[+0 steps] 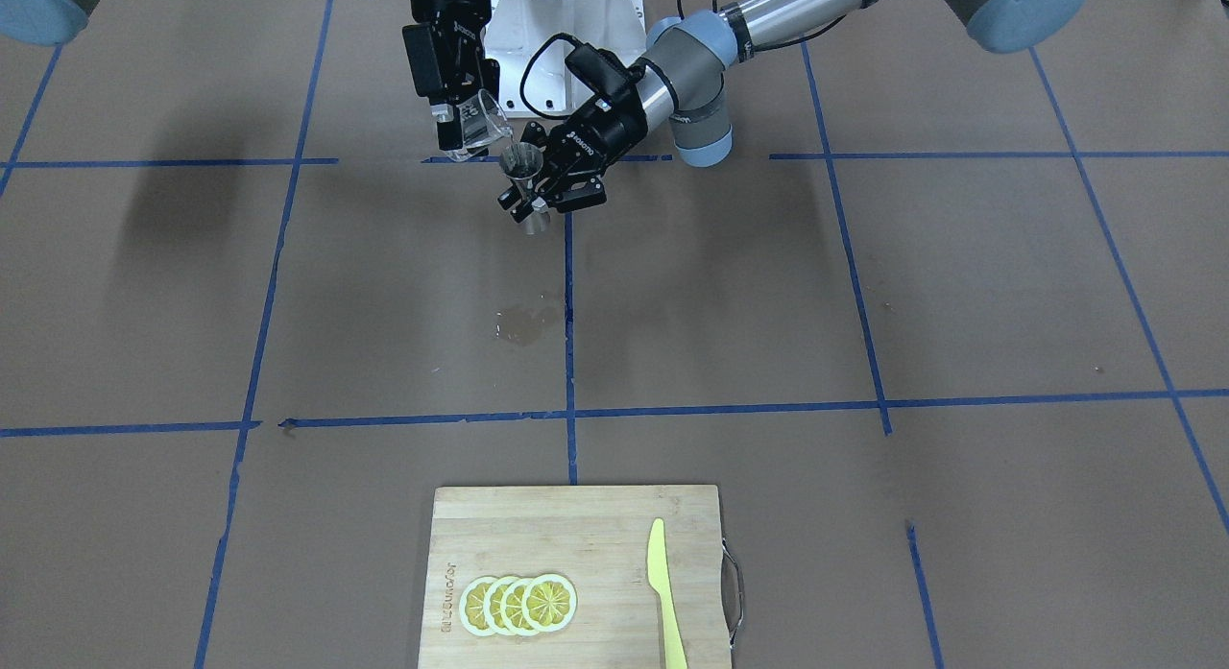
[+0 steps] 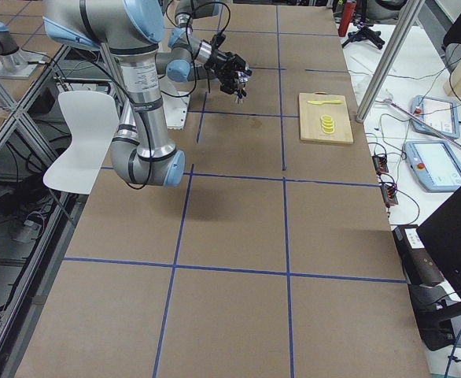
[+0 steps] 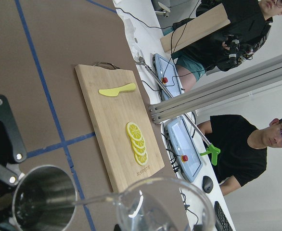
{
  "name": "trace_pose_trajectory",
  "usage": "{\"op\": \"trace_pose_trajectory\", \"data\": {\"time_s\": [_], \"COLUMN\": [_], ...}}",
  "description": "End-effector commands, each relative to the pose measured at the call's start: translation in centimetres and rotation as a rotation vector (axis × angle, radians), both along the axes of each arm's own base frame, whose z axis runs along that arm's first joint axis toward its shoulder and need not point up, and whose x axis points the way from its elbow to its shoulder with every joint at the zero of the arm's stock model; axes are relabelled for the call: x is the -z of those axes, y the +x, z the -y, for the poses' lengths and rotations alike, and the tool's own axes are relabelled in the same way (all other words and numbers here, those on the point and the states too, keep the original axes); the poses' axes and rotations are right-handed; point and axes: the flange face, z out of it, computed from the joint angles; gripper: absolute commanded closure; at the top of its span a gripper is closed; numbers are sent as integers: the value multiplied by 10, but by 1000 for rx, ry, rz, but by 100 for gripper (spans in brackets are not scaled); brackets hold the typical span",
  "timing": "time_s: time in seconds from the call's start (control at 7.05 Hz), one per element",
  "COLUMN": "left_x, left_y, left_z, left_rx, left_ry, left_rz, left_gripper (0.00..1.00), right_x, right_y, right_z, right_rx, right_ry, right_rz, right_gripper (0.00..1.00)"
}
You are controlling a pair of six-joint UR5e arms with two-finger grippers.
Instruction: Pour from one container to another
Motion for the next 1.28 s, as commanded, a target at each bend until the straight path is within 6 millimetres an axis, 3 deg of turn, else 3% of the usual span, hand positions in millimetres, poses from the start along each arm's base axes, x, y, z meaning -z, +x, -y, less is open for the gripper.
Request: {"op": "trace_pose_trajectory", "data": {"time_s": [0.0,0.43,0.85,1.13], "left_x": [0,1,4,-17], "left_y": [0,-1,-9,-27], "left_z": [-1,-1,2,8], "left_rx": [-1,-2,11,89], "left_ry": [-2,-2,-1,-41], "left_rz": [-1,-7,-22,-15], "left_gripper": [100,100,100,100], "right_x": [0,2,11,-2], "right_y": [-3,-14,2,18], "right_z": [-4,-15,-13,-13], "right_rx": [-24,-60,-89,-131], "right_ry": [-36,-116,-148,-201], "right_rz": [91,349,497,593], "right_gripper": [100,100,100,100]}}
